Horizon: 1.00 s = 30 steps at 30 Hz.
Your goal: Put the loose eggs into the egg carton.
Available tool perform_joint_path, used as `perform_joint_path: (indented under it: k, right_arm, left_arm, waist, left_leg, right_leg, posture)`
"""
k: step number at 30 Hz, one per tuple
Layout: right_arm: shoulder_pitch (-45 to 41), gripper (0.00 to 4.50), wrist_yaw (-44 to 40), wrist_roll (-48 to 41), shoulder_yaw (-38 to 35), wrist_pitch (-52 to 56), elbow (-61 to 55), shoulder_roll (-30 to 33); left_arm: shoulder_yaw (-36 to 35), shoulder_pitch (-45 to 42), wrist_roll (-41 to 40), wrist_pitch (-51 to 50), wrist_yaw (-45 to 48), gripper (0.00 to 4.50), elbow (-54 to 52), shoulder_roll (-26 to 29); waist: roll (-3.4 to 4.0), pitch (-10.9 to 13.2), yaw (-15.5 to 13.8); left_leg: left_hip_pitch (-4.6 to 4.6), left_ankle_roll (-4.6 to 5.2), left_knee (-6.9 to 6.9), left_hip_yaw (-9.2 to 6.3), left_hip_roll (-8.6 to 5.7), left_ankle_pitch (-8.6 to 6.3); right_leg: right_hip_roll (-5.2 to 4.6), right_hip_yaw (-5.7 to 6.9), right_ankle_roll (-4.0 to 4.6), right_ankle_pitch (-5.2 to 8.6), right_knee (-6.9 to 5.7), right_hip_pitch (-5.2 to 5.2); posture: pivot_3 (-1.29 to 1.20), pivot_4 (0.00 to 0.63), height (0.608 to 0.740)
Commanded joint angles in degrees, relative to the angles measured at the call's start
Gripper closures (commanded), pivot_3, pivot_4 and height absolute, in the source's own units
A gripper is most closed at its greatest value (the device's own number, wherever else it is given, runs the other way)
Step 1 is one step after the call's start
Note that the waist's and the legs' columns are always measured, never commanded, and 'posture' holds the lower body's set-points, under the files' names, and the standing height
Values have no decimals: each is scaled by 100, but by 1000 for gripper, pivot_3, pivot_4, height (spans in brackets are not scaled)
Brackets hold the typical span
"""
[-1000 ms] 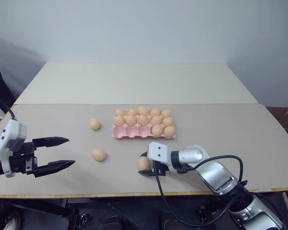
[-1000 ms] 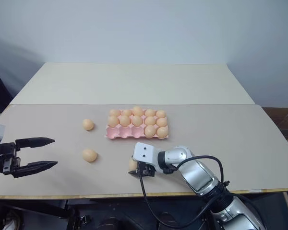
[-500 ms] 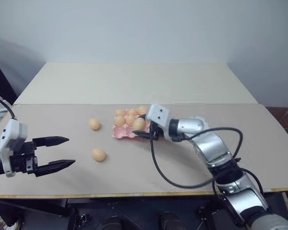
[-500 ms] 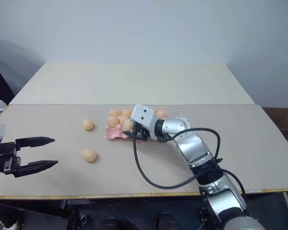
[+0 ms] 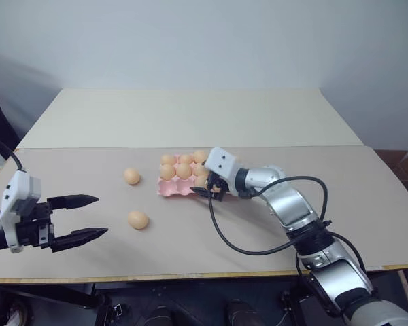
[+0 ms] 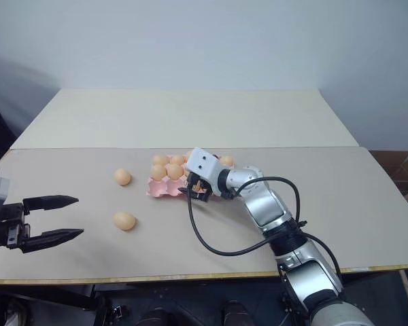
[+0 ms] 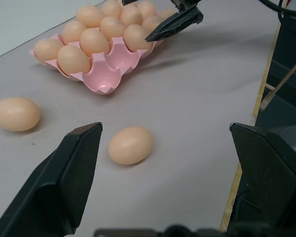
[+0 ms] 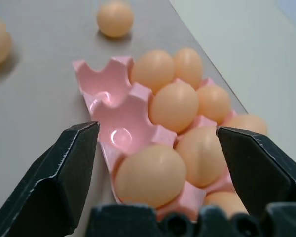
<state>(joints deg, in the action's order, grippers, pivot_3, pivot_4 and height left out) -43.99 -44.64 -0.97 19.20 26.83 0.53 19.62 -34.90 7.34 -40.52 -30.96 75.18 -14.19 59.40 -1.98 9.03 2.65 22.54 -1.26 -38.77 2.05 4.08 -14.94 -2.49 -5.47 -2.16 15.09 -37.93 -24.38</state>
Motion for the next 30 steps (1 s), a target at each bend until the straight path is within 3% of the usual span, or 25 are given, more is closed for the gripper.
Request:
perform_joint_path:
  k: [1, 9, 16, 30]
  right_arm:
    - [112, 50, -301, -461, -545, 195, -700, 319]
    - [1579, 50, -1456, -1548, -2104, -125, -1705, 2074]
    - [2949, 50, -2882, -2476, -3295, -554, -1314, 3255]
    - [3184, 50, -2528, -2847, -3431, -436, -1659, 3325]
  left_arm:
    - [-85, -160, -85, 28, -55, 0, -49, 19]
    - [-298, -13, 21, 72, 16, 0, 168, 44]
    - [-299, -55, 63, 103, -158, 0, 375, -47]
    - [474, -237, 508, 500, -397, 0, 344, -308]
  waist:
    - [0, 0, -25]
    - [-1, 0, -96]
    - [-3, 2, -26]
    - [-4, 2, -36]
  left_leg:
    - [1, 0, 0, 0, 0, 0]
    - [7, 2, 3, -1, 0, -2]
    - [-17, 3, 6, -1, 0, -2]
    - [-16, 3, 2, 2, -1, -2]
  right_leg:
    - [0, 1, 0, 0, 1, 0]
    - [-2, 5, -1, 0, 27, 7]
    - [0, 1, -2, 1, 25, 26]
    - [-1, -6, -3, 1, 22, 24]
  posture:
    - [0, 150, 740]
    - [0, 150, 740]
    - [0, 150, 740]
    - [0, 150, 740]
